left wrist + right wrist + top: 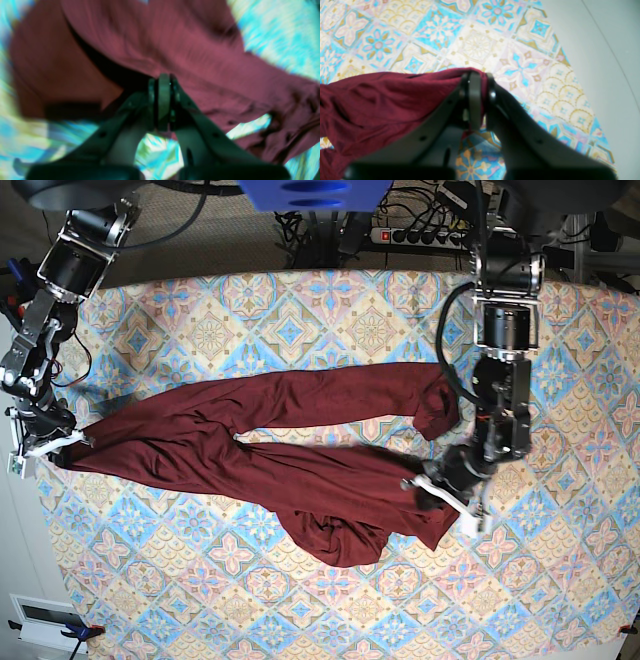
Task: Layout the t-shirt on the table in an organized manner, then fold the t-shirt properly
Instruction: 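Grasp the shirt with both grippers and stretch it between them, then lift the stretched shirt with both grippers and lay it down flat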
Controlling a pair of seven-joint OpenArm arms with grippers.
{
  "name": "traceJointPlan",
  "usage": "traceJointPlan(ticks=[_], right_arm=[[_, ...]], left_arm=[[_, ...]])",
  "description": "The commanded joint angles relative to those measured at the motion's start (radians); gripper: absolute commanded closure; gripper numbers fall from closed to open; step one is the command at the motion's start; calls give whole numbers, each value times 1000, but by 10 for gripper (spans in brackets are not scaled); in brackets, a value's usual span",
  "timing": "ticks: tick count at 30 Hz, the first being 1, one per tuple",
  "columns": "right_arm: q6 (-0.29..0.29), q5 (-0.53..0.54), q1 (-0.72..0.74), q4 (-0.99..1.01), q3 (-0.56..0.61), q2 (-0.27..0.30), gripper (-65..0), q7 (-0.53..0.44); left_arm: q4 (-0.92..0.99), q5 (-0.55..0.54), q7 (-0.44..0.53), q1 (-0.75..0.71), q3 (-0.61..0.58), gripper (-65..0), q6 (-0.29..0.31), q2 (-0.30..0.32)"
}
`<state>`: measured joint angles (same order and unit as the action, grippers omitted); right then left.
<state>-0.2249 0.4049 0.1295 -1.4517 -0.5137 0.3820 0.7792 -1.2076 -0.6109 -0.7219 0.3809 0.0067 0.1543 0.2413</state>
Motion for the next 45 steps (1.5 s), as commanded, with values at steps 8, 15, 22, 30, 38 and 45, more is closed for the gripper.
traceJointPlan(ticks=[8,15,22,30,38,45], right_arm=[[0,12,20,-31,-7,24,-1,-27],[-18,16,17,-200,-4,24,-1,-25],[-150,173,-37,-243,-15,24,0,-25],[-153,372,-72,-298,-127,24,0,42],[-153,354,-18,-177,-109,47,0,56],[-153,351,269,91,45,71,0,46]], left_arm=[[-229,-155,-130,60,214,0,12,102],[-384,-314,-224,31,327,0,14,243],[-452,-432,-224,-150,456,0,14,375],[-447,-541,-229,-299,642,0,15,427],[-397,-419,-221,-213,566,0,15,350],[-173,-246,-201,71,434,0,15,217]])
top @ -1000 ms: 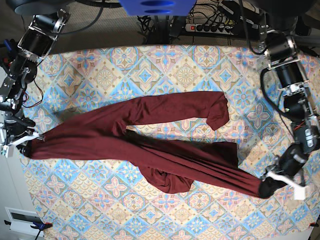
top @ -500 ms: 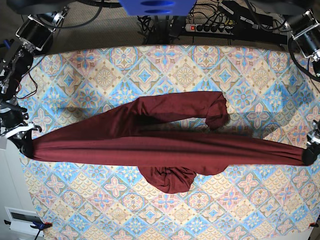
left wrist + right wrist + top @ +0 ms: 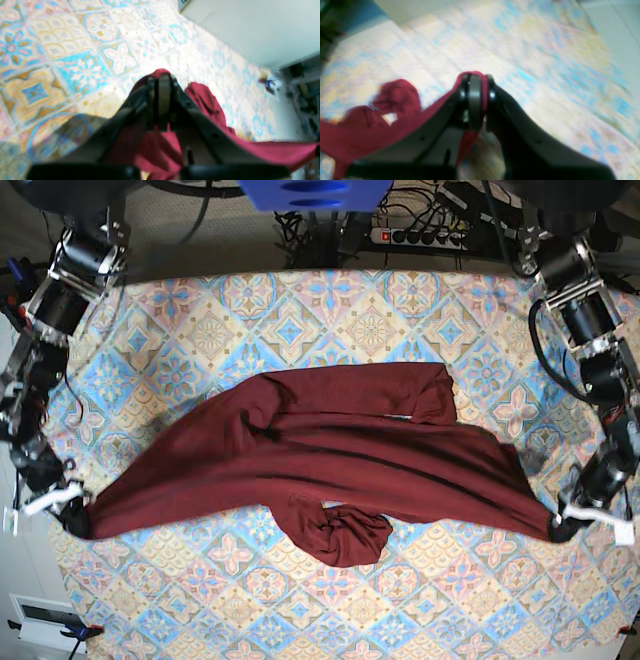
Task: Layout the t-shirt on the table in an organized manner, then fold the t-shirt properly
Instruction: 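Lift the stretched shirt with both grippers and lay it down flat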
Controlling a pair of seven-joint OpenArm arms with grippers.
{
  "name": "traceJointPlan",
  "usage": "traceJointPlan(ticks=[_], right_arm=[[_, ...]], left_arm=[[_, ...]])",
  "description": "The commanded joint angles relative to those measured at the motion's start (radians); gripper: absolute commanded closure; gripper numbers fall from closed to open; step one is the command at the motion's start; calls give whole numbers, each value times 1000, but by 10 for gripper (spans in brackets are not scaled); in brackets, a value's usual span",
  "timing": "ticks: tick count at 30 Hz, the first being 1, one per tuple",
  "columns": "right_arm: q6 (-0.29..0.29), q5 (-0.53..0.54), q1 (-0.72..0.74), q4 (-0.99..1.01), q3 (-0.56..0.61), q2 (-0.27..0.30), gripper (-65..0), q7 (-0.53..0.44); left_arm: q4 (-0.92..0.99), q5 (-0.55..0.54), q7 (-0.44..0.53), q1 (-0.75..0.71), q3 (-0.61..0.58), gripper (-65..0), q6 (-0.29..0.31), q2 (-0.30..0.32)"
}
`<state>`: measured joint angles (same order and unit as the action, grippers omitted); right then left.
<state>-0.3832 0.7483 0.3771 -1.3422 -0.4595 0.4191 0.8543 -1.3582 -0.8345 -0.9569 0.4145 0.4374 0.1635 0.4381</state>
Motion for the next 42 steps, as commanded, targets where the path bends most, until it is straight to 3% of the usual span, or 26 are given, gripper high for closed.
traceJointPlan(ticks=[1,7,12,17,21,25,32,36,42], right_arm=[[5,7,63,23,5,39,0,-31],[5,7,340,231,38,44,0,-63],[5,14,495,289,35,113,0,-106],[3,17,606,292,32,122,0,-106],[3,86,607,287,38,140,0,-69],[3,147,596,269,38,140,0,-8],[3,162,302,69,34,143,0,20],[3,162,158,-55,32,143,0,72],[3,161,-68,-213,32,143,0,76]], left_arm=[[16,-1,51,82,-13,0,6,1],[254,73,155,390,-134,0,6,-52],[343,74,177,642,-163,0,6,-72],[349,70,171,782,-160,0,6,-61],[348,53,160,795,-160,0,6,-18],[288,-72,91,676,-159,0,6,55],[-57,-131,75,238,-159,0,6,155],[-137,-133,77,21,-124,0,6,169],[-132,-128,85,-233,-42,0,6,163]])
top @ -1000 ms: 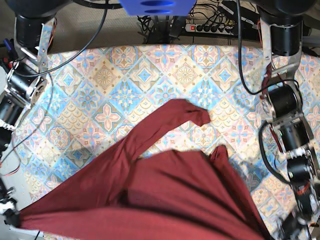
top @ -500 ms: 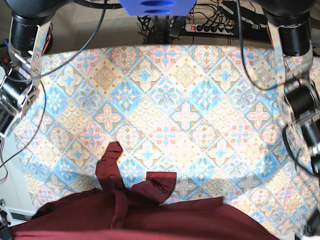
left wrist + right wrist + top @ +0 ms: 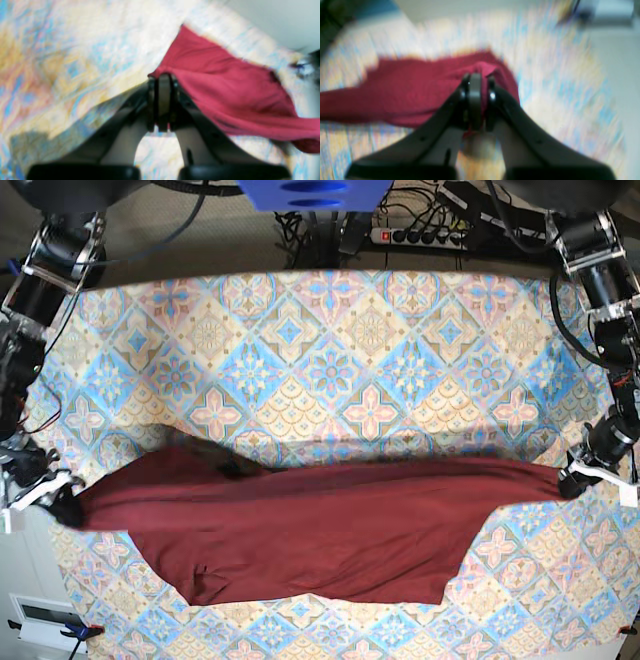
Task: Layout the t-shirt on the table in an organized manner, then fold the t-shirt properly
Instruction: 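Lift the stretched shirt with both grippers and lay it down flat, then grasp the shirt corner with the right gripper and pull it outward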
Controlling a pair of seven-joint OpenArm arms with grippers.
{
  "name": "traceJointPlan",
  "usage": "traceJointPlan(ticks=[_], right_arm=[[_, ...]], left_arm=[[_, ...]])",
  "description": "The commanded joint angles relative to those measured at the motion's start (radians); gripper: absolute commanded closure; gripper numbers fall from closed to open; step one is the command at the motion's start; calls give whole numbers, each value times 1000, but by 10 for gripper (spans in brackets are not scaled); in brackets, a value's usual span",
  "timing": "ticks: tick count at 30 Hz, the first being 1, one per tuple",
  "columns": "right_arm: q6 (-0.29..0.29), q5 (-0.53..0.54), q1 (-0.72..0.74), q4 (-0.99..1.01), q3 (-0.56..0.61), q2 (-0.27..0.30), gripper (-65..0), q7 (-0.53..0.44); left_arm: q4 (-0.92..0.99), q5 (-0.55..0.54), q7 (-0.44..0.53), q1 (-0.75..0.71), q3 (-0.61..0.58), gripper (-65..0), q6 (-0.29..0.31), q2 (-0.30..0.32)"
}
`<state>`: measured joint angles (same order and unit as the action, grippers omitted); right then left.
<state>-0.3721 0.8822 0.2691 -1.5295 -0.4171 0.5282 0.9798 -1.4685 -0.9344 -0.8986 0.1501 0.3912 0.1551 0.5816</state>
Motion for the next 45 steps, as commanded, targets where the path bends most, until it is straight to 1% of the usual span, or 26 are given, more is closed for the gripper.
traceJointPlan(ticks=[1,4,7,11,13,16,18,21,22,23,25,27,31,33,36,38,40,43,45], right_arm=[[-8,27,19,-35,-10,33,0,-49],[-8,25,-17,-50,-9,31,0,-51],[-8,22,-20,-42,-6,27,0,-54],[-8,21,-15,2,-6,25,0,-58],[-8,19,17,47,-4,22,0,-66],[-8,-4,92,122,-1,-9,-1,-77],[-8,-47,152,169,34,-30,-1,-78],[-8,-120,236,229,103,-36,-1,-80],[-8,-150,258,243,126,-44,-1,-83],[-8,-182,276,258,156,-66,-1,-95],[-8,-255,305,289,212,-109,-1,-140],[-8,-351,329,327,268,-136,-1,-189],[-8,-545,371,436,375,-216,-2,-313],[-8,-636,387,485,409,-250,-25,-370],[-1,-753,391,527,424,-270,-115,-404],[-1,-779,393,528,426,-270,-186,-399],[-1,-779,387,496,426,-270,-233,-367],[-3,-777,379,335,419,-267,-238,-296],[-5,-776,281,234,418,-263,-238,-259]], left_arm=[[-21,-25,28,-2,4,0,14,19],[-7,-22,34,-79,4,0,14,19],[73,-18,105,-111,2,0,14,7],[170,44,161,-109,-1,0,14,7],[190,67,177,-108,-2,0,14,5],[191,107,174,-108,-4,-1,14,4],[193,137,175,-108,-4,-1,14,-18],[196,209,175,-108,-4,-2,14,-33],[196,231,175,-106,-2,-2,14,-47],[196,254,177,-105,-2,-2,14,-58],[196,297,177,-73,-2,-2,14,-76],[196,332,177,-51,-4,-2,14,-96],[196,349,174,-17,-2,-2,14,-114],[196,349,169,-7,-2,-2,14,-114],[194,349,167,6,-2,-2,14,-116],[194,349,167,7,-2,-2,14,-116],[194,348,167,7,-2,-2,14,-116],[194,348,167,7,-2,-2,14,-116],[196,348,167,7,-2,-2,14,-117]])
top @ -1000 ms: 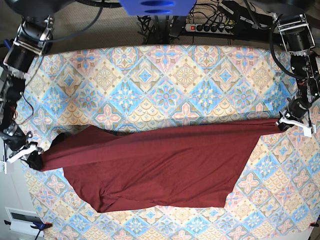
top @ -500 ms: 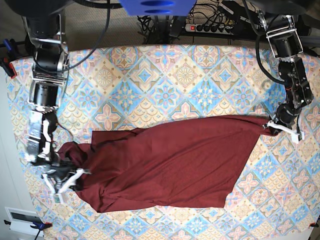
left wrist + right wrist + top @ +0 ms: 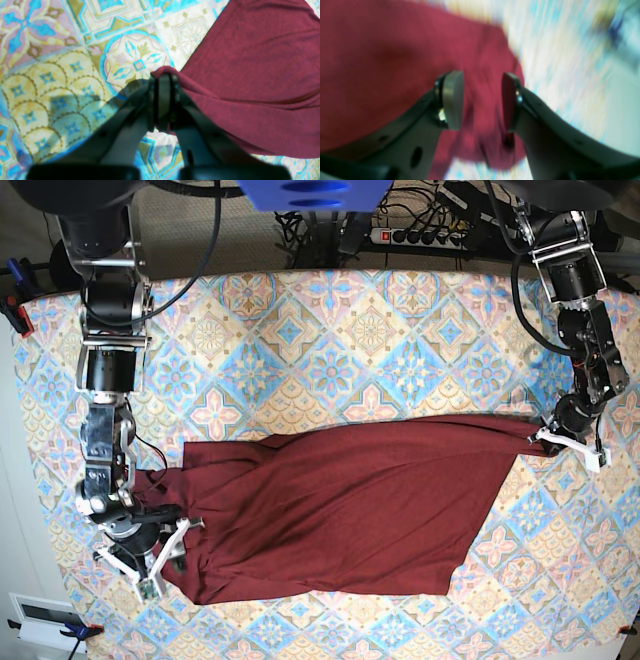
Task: Layout the t-shirt on the table in an organized manner, then fold the t-shirt properly
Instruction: 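Grasp the shirt corner with the right gripper and pull it outward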
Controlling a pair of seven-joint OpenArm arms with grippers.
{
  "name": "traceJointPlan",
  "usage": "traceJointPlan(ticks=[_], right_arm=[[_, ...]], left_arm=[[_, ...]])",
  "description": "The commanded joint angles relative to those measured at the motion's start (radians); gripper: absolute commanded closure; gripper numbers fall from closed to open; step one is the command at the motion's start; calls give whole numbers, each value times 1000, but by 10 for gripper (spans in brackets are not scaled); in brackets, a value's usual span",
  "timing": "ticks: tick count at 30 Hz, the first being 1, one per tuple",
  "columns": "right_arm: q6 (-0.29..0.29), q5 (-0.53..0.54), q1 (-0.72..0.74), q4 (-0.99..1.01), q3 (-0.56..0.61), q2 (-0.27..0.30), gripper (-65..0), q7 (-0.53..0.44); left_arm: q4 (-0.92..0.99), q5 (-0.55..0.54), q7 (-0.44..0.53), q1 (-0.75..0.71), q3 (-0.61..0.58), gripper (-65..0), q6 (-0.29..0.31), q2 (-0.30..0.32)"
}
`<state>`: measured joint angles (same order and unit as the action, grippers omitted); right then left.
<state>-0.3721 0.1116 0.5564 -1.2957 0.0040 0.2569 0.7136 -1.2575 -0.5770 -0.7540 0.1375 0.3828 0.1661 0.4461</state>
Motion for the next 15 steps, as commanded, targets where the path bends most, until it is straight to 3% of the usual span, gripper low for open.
traceJointPlan(ticks=[1,4,8,15], right_arm=[[-5,-5,-58,-49,-2,8,-238,25],[-6,-5,-181,-186,-2,8,-240,67],[-6,-5,-293,-213,-2,8,-241,74],[-6,10,-313,-140,-5,6,-241,33]], left_arm=[[-15,-10,23,20,6,-2,3,12],[-15,-10,23,20,6,-2,3,3],[-17,-10,23,20,6,-2,3,1],[-17,-10,23,20,6,-2,3,1]])
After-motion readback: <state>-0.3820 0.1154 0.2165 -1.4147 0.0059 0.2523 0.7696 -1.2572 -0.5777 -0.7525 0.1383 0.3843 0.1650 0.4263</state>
